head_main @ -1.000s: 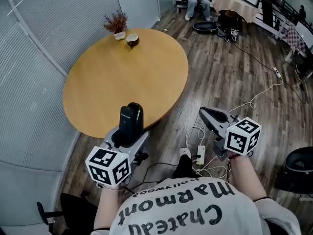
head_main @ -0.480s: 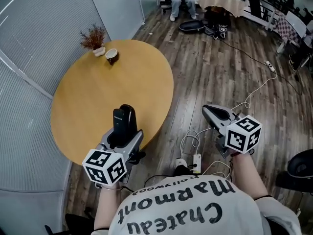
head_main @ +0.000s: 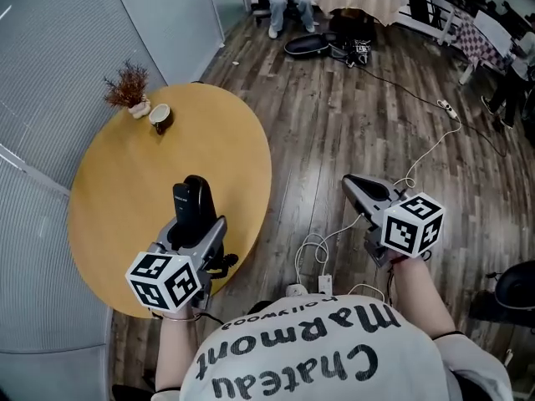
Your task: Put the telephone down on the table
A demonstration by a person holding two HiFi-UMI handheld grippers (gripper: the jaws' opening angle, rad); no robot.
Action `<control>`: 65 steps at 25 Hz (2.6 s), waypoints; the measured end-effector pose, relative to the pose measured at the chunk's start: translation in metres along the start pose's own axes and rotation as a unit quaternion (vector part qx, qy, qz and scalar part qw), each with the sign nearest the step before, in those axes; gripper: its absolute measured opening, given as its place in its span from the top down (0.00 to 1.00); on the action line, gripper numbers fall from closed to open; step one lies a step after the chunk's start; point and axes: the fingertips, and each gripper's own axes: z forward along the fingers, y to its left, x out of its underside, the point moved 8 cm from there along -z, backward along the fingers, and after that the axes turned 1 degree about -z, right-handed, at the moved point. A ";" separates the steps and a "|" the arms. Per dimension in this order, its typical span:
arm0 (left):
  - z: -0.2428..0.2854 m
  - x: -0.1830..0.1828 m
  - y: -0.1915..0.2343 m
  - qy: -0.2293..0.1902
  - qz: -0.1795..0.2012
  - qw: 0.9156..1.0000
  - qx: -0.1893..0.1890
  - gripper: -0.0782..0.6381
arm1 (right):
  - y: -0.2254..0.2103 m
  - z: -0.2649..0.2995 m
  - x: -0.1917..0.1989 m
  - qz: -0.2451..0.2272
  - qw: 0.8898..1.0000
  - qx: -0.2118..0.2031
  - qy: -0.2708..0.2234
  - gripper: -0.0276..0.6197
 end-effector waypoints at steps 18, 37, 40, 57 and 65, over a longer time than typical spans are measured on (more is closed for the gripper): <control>0.067 -0.017 0.043 0.036 0.021 0.999 -0.010 0.49 | -0.033 -0.013 0.014 -0.016 0.998 0.054 0.025 0.93; 0.233 -0.093 0.103 0.033 0.011 0.999 -0.037 0.49 | -0.188 0.057 -0.057 0.036 0.996 0.080 0.035 0.93; 0.251 -0.078 0.126 0.031 -0.008 0.998 -0.060 0.49 | -0.204 0.088 -0.062 0.000 0.999 0.042 0.029 0.93; 0.329 -0.118 0.156 0.011 -0.045 0.993 -0.110 0.49 | -0.260 0.241 -0.145 -0.075 0.990 -0.108 0.042 0.93; 0.314 -0.118 0.156 -0.010 -0.065 0.985 -0.161 0.49 | -0.247 0.294 -0.157 -0.072 0.980 -0.181 0.049 0.94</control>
